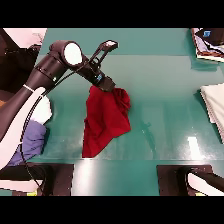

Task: Fold the shirts.

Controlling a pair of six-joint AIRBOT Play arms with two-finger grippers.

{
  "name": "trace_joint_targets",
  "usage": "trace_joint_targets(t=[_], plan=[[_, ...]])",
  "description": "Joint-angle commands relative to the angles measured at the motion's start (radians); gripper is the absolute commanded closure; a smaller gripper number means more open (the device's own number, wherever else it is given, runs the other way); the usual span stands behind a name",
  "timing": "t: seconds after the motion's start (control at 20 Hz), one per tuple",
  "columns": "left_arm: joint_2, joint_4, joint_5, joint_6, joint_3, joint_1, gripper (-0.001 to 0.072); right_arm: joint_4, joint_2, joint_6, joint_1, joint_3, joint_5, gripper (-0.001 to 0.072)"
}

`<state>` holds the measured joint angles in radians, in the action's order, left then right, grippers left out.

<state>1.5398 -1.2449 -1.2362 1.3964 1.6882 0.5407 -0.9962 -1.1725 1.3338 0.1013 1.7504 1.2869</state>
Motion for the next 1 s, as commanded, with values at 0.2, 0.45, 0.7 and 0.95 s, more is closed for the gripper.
trace_joint_targets(t=[0.2,0.45,0.7,0.95], plan=[[0.003,-0.086,0.008,-0.010,0.003,-0.029,-0.0013,0.000,0.000,0.000,0.000,0.001,0.004,0.0692],[0.021,-0.035,0.087,0.071,0.002,-0.236,-0.0013,0.000,0.000,0.000,0.000,-0.001,0.025,0.0692],[0.190,0.233,0.113,0.010,0.002,-0.359,-0.0013,0.000,-0.002,0.000,0.000,-0.001,0.026,0.0692],[0.350,0.319,0.158,0.010,0.002,-0.359,-0.0013,0.000,-0.003,0.000,0.000,-0.001,0.030,0.0692]])
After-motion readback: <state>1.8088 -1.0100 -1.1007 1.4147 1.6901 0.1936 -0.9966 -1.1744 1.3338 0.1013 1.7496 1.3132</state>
